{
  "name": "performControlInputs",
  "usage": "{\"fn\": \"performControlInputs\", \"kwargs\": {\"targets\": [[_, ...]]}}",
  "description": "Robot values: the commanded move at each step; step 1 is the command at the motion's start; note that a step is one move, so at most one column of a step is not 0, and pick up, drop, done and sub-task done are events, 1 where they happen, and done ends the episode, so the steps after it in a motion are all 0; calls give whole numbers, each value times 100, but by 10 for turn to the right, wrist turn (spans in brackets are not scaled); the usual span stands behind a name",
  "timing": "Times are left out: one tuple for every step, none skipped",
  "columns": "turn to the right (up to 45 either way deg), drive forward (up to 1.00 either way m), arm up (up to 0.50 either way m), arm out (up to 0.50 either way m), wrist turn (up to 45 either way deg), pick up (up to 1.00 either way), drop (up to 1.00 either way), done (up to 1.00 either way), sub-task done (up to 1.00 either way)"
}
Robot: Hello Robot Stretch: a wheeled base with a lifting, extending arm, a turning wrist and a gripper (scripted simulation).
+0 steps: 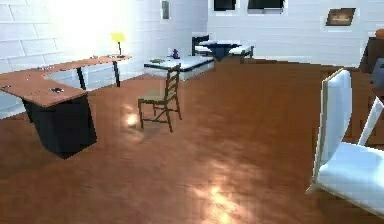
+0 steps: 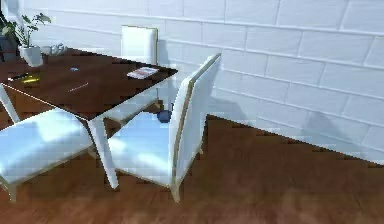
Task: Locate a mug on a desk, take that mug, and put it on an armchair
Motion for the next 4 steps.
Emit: {"fn": "performControlInputs", "kwargs": {"targets": [[-450, 0, 0, 0, 0, 0, 0, 0, 0], [0, 100, 0, 0, 0, 0, 0, 0, 0], [-60, 0, 0, 0, 0, 0, 0, 0, 0], [-30, 0, 0, 0, 0, 0, 0, 0, 0]]}}
